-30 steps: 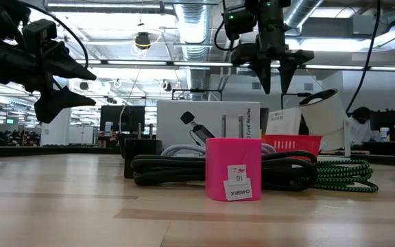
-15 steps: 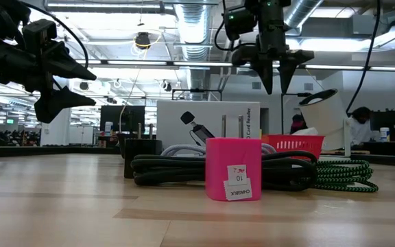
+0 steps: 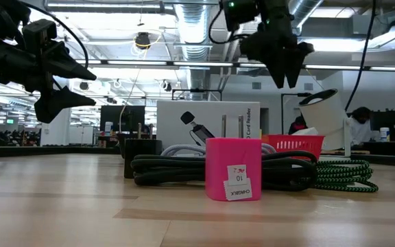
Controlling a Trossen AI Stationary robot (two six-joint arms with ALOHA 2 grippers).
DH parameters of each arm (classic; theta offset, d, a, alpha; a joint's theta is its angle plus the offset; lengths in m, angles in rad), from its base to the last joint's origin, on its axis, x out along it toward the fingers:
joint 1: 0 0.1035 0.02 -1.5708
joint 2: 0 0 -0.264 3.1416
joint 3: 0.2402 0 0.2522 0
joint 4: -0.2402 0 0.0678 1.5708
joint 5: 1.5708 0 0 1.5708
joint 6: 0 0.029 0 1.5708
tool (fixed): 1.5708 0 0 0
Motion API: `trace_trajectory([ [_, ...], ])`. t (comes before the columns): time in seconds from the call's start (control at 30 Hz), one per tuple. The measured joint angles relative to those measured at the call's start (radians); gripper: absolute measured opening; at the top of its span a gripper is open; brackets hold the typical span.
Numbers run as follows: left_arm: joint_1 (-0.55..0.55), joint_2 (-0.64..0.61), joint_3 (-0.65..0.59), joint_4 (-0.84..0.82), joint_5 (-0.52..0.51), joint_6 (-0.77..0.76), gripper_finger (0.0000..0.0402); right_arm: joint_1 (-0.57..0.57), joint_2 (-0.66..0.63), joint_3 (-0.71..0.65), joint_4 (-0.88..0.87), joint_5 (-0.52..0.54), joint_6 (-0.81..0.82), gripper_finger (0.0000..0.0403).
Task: Pick and place items into bin
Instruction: Put the card reader box into the red bin
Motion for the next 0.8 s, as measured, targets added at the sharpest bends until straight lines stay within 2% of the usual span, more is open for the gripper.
trace_trajectory([
  [0.43,0.000,0.000,0.000,0.000,0.000,0.000,0.0258,0.255,-0.001,0.000,0.041,0.001,-0.191,0.0175],
  [0.6,0.000,0.000,0.000,0.000,0.000,0.000,0.0258,0.334,-0.001,0.000,0.168,-0.002,-0.206,0.0163],
  [0.8,0.000,0.000,0.000,0.000,0.000,0.000,0.0258,0.395,-0.001,0.000,0.354,-0.003,-0.325,0.0154],
])
